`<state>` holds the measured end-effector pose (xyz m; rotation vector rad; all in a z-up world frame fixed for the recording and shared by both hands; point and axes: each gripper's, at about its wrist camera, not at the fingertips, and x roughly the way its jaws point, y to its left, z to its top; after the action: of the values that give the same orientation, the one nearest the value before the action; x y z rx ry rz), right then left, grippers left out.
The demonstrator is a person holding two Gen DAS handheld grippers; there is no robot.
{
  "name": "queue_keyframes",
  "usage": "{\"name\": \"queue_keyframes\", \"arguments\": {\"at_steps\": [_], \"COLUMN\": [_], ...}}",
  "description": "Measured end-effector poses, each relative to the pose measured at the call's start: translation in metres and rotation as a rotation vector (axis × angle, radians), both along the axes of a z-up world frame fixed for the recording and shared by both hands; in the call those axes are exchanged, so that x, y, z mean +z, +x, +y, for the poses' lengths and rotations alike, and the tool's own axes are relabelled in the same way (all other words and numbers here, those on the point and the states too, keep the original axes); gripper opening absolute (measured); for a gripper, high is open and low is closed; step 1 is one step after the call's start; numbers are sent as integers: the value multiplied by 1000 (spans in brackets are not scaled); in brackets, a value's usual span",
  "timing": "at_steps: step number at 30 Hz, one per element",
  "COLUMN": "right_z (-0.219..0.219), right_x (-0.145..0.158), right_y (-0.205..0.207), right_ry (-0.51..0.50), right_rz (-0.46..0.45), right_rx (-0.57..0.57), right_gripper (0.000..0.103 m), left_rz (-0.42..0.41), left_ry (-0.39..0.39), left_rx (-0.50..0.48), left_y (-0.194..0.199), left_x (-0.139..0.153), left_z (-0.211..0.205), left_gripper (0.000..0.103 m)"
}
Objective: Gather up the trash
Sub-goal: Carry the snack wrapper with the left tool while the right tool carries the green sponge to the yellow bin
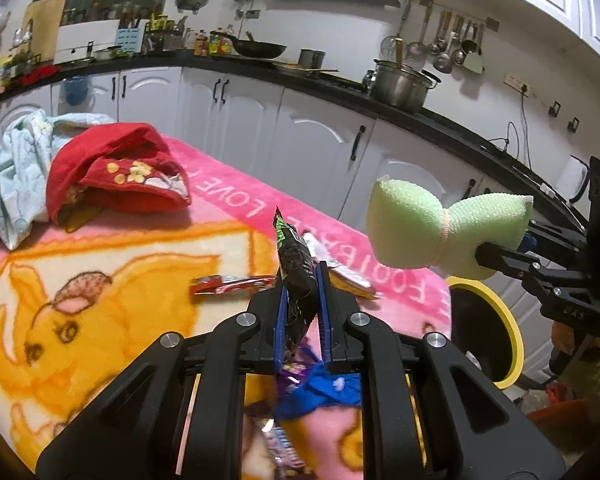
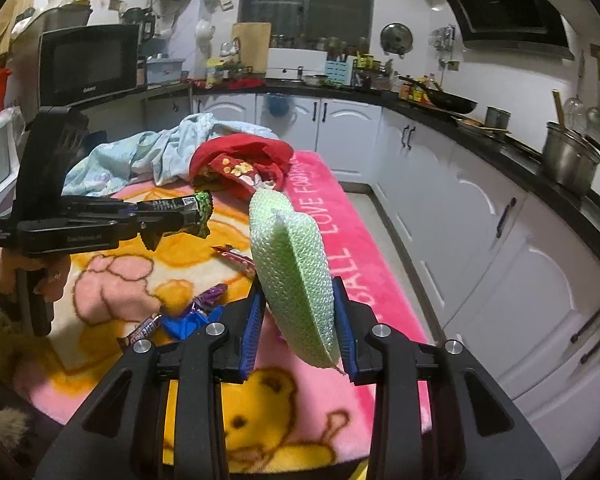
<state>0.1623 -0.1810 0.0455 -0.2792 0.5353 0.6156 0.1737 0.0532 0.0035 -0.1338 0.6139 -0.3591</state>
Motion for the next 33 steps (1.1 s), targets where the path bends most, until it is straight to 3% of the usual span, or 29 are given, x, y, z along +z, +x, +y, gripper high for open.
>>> {"name": "queue_keyframes", "arguments": {"at_steps": [33], "right_z": [-156], "right_x": [-3], "right_y": [-48], "right_ry": [90], "right_rz": [27], "right_rx": [-299], "right_gripper": [31], "left_rz": [-23], "left_ry": [39], "left_rx": [-294], "left_y": [-14], "left_x": [8], "left_z": [-163], "left_gripper": [8]}}
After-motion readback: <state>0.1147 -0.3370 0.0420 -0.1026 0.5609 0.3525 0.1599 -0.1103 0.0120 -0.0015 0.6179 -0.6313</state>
